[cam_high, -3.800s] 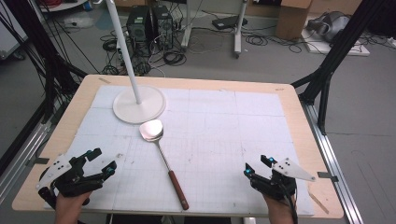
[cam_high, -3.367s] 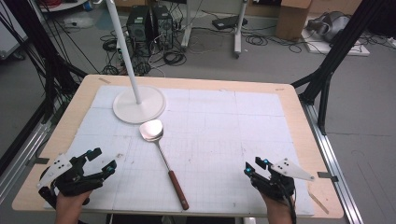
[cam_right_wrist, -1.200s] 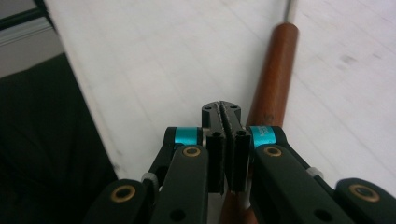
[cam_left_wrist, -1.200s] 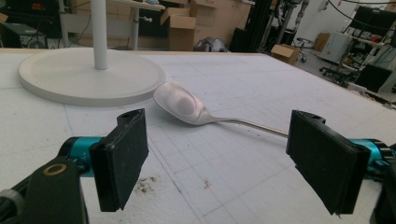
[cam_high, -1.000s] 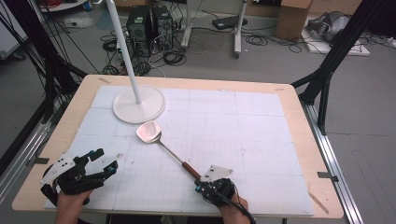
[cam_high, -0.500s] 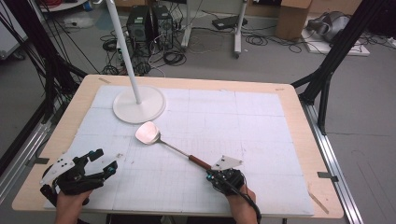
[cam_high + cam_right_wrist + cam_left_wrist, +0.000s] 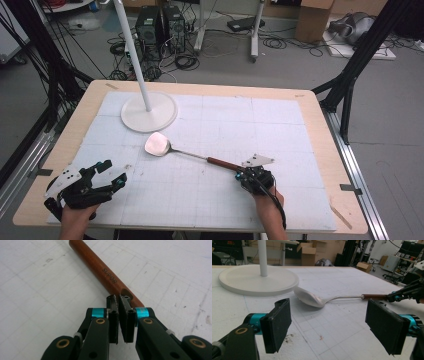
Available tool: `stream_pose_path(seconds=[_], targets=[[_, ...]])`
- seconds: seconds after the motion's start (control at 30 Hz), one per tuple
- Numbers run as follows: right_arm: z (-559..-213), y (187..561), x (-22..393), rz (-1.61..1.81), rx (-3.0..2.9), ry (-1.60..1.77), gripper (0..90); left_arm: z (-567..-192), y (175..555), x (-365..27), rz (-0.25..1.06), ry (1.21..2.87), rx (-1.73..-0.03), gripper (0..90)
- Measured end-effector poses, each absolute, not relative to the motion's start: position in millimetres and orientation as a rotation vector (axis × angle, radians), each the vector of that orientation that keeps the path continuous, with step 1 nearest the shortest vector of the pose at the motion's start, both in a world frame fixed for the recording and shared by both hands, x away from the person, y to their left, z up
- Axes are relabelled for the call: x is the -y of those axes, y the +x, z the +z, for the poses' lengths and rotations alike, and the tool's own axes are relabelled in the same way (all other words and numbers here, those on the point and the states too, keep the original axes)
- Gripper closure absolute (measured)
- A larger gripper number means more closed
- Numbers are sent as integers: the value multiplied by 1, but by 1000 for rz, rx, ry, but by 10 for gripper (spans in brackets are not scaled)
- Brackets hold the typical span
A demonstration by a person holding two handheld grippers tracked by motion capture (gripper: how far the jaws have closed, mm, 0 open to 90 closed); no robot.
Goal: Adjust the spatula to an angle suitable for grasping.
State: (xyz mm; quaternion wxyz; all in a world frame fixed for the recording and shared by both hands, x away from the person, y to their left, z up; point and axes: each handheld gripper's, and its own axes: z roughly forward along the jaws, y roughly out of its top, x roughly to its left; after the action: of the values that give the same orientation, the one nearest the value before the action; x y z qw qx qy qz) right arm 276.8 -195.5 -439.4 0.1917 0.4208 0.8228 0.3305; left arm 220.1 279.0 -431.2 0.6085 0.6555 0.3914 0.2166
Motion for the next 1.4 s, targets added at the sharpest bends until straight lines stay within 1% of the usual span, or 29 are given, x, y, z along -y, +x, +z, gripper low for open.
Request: stream_pose_path(seconds=[0.37, 0.57, 0.73, 0.9, 0.97, 1.0, 1.03, 1.3, 1.4], targets=[[-442, 296, 207, 915, -2240, 1249, 848, -431, 220, -280, 501, 1518, -907, 212], [-440, 295, 209, 941, -2213, 1277, 841, -432, 221, -281, 504, 1512, -917, 212], [-427, 293, 194, 1049, -2215, 1229, 832, -432, 221, -282, 506, 1514, -923, 214], [-418, 304, 175, 1090, -2237, 1187, 840, -432, 223, -283, 504, 1507, -926, 215], [-411, 316, 158, 1095, -2258, 1165, 869, -432, 224, -285, 504, 1500, -929, 215], [-411, 316, 158, 1095, -2258, 1165, 869, -432, 224, -285, 504, 1500, -929, 215], [-408, 324, 145, 1088, -2273, 1135, 889, -432, 224, -286, 505, 1494, -932, 215], [-404, 359, 99, 1058, -2340, 1096, 890, -433, 225, -288, 505, 1490, -937, 215], [-404, 367, 90, 1057, -2363, 1084, 890, -433, 225, -288, 504, 1489, -940, 215]])
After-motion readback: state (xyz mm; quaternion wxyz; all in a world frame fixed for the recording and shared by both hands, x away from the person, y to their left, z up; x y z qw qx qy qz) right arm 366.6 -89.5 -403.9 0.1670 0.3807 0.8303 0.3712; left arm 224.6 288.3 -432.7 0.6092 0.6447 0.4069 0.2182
